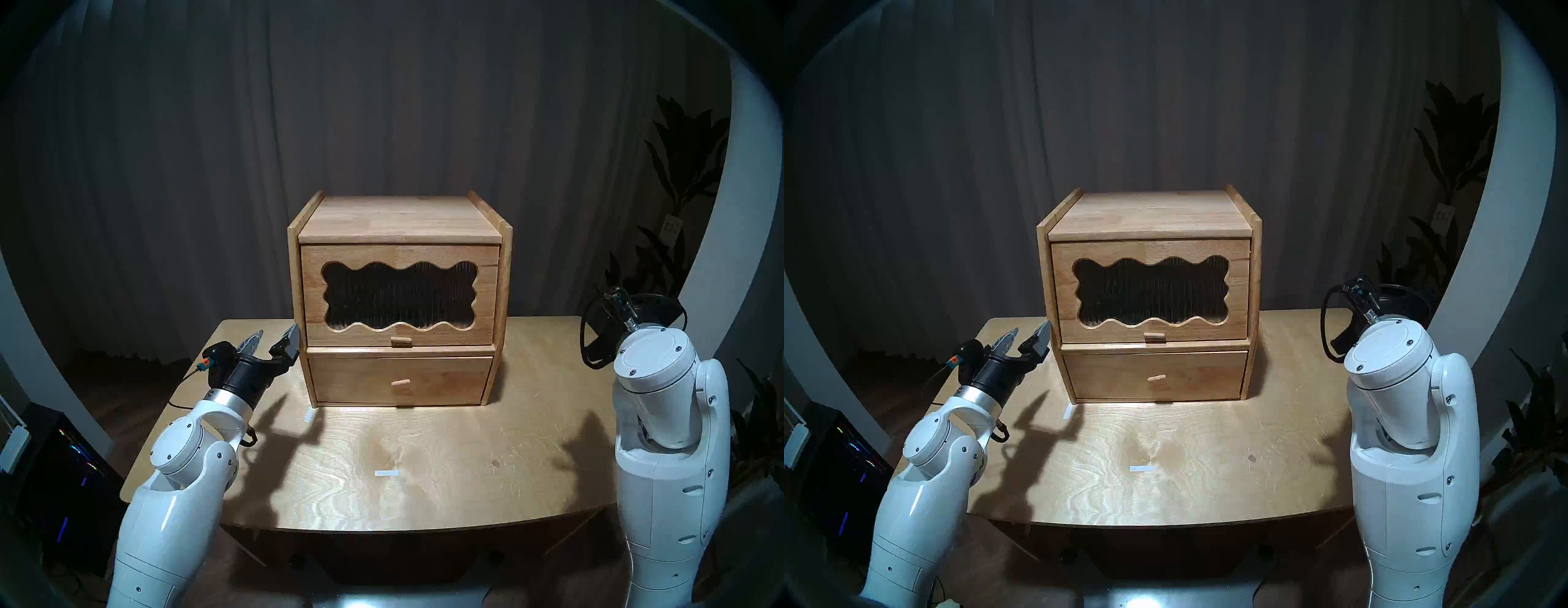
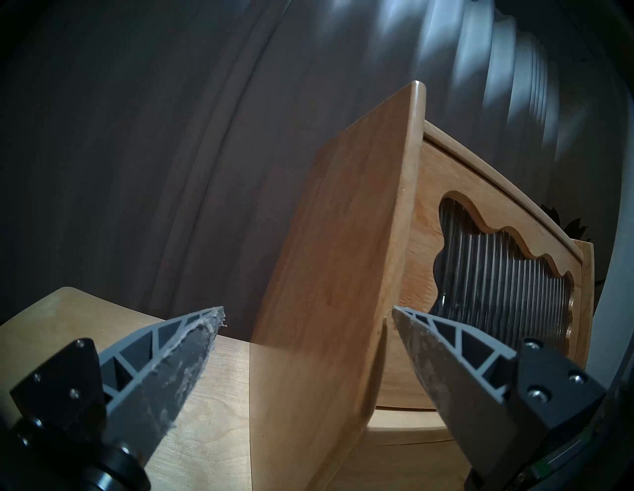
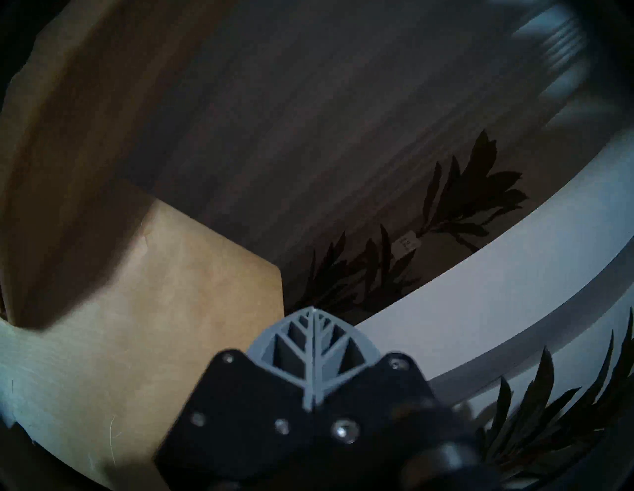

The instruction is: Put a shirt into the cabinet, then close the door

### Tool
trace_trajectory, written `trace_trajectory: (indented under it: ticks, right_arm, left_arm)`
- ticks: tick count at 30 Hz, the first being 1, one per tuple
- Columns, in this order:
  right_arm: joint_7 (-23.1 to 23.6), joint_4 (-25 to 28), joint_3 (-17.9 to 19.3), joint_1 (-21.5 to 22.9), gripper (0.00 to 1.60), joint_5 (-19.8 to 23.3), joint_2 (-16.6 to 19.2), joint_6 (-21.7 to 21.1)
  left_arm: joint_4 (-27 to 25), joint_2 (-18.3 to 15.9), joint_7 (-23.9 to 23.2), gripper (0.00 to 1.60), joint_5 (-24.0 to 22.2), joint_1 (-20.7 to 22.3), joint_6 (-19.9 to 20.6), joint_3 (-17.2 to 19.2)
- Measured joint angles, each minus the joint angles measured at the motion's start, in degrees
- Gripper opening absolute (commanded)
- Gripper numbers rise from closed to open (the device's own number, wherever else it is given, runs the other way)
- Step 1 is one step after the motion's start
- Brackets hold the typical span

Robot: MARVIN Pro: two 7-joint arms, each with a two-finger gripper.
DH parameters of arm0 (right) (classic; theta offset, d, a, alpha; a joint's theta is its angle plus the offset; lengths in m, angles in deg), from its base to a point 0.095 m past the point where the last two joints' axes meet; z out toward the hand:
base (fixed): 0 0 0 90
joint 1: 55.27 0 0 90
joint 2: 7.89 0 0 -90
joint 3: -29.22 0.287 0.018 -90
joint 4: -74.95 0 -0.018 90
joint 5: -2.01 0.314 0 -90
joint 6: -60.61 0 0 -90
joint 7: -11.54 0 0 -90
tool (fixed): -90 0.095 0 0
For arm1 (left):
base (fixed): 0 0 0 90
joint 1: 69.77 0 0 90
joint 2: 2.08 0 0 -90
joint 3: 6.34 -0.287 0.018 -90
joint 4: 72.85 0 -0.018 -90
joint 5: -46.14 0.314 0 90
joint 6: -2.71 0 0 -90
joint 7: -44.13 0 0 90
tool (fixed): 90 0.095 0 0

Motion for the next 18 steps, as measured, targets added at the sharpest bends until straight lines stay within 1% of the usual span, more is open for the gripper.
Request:
trace_trajectory:
  ticks: [9, 16, 18]
  right_arm:
    - [2.96, -7.01, 7.38, -0.82, 0.0, 4.82, -1.3, 0.0]
    - [5.17, -10.79, 12.33, 0.84, 0.0, 8.38, -1.45, 0.04]
    - [5.67, -11.46, 13.2, 1.44, 0.0, 9.2, -1.39, 0.1]
  left_arm:
    - [-0.14, 0.29, 2.03, 1.6, 0.84, 1.03, -0.41, 1.42]
    - [-0.39, 0.58, 3.53, 1.6, 1.5, 1.62, -0.75, 2.26]
    - [-0.43, 0.63, 3.88, 1.6, 1.66, 1.74, -0.83, 2.51]
